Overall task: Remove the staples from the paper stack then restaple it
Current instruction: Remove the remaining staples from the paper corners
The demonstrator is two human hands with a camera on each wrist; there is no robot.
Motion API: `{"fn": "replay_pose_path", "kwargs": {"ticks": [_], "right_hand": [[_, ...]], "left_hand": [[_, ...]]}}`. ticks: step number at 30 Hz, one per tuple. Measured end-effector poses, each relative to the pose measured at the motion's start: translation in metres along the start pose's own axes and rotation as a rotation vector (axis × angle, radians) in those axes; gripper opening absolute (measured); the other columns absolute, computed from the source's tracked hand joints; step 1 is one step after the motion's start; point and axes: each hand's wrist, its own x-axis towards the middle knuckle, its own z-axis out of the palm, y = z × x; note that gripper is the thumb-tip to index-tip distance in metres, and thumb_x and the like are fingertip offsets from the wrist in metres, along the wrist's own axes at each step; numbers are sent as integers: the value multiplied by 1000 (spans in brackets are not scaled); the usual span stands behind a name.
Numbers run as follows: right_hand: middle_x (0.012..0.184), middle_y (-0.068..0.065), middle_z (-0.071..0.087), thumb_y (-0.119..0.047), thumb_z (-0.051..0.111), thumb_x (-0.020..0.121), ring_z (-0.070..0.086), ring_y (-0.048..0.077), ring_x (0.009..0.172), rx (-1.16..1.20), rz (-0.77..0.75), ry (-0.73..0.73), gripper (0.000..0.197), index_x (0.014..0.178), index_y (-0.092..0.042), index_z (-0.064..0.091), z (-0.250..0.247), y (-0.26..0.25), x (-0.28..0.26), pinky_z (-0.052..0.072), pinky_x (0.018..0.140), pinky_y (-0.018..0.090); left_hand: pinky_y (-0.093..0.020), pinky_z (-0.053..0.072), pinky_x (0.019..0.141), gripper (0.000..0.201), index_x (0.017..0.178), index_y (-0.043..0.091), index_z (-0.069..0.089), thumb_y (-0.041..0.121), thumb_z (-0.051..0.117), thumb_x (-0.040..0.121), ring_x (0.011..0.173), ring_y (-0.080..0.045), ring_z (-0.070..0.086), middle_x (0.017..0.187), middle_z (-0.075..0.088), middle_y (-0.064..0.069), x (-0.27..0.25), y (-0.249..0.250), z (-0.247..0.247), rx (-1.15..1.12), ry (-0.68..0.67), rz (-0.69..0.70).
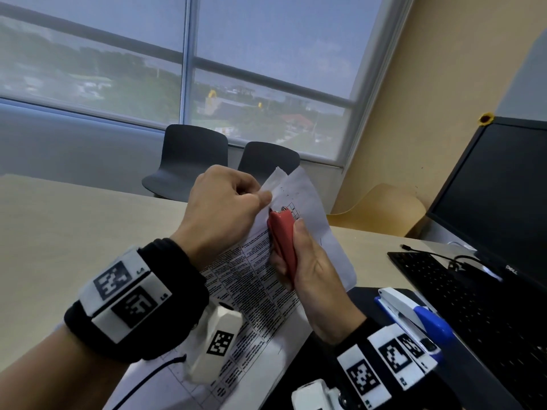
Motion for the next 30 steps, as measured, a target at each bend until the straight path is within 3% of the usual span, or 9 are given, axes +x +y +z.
{"fn": "replay_pose_path", "kwargs": {"ticks": [7, 12, 17, 21, 25, 30], "right_hand": [[63, -5, 47, -58, 32, 95, 43, 3, 54, 72, -5, -47, 47, 100, -20, 59, -6, 2, 1, 38, 52, 14], [67, -5, 49, -54, 34, 96, 46, 1, 55, 76, -13, -42, 46, 105, -16, 59, -9, 5, 1, 40, 53, 13], [78, -13, 59, -53, 42, 90, 59, -3, 72, 34, -100, -41, 43, 106, -17, 60, -13, 9, 1, 48, 68, 13], [71, -17, 57, -55, 39, 94, 56, -2, 69, -66, -168, -51, 47, 106, -13, 56, -15, 4, 1, 48, 65, 16], [62, -17, 55, -51, 38, 91, 55, -4, 59, -3, -114, -32, 46, 101, -11, 59, -15, -4, 2, 45, 59, 10], [52, -2, 39, -57, 29, 97, 35, 5, 42, 46, 11, -38, 60, 93, -5, 59, -19, -10, 3, 32, 44, 13]], "left_hand": [[-49, 59, 73, 25, 67, 11, 75, 27, 73, 86, 67, -25, 69, 69, 72, -13, -3, 4, -2, -63, -34, -58], [-39, 56, 68, 25, 67, 11, 75, 26, 73, 87, 64, -19, 66, 69, 73, -10, -3, 7, -2, -71, -43, -77], [-35, 53, 64, 26, 66, 8, 74, 23, 74, 87, 62, -17, 63, 71, 73, -14, -4, 9, -2, -103, -72, -108], [-40, 57, 71, 26, 68, 8, 75, 25, 74, 87, 66, -20, 67, 73, 74, -13, -3, 11, -5, -108, -99, -133], [-47, 59, 76, 26, 72, 5, 75, 25, 72, 88, 72, -34, 71, 77, 73, -20, -4, 12, -8, -113, -145, -125], [-39, 53, 68, 29, 74, 2, 74, 27, 72, 88, 63, -22, 60, 82, 69, -27, -5, 11, -7, -84, -170, -71]]}}
